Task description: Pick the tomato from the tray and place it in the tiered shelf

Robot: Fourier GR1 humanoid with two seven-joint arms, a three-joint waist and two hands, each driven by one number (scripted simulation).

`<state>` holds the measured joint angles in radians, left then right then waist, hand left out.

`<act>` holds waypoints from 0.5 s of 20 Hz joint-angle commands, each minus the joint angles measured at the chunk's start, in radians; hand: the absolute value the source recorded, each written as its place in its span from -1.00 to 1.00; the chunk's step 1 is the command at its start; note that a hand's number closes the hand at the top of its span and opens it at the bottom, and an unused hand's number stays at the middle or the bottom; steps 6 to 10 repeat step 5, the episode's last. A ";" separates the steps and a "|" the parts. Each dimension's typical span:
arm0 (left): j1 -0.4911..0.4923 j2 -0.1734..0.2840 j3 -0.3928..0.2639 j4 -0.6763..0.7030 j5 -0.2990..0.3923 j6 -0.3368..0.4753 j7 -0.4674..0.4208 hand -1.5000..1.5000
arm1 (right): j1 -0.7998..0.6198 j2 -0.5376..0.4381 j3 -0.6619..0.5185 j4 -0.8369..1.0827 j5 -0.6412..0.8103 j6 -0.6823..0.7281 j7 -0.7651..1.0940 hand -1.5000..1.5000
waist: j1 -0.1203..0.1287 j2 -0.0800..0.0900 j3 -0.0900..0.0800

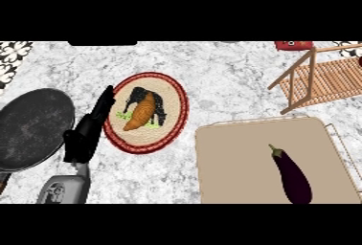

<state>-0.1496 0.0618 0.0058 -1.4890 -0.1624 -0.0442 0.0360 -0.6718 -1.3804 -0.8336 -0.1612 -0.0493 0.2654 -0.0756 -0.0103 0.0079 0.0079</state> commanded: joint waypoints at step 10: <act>-0.003 -0.024 -0.012 0.026 -0.020 0.027 -0.016 0.00 | 0.180 -0.046 -0.046 0.063 -0.035 0.181 -0.081 -1.00 | -0.009 0.002 0.004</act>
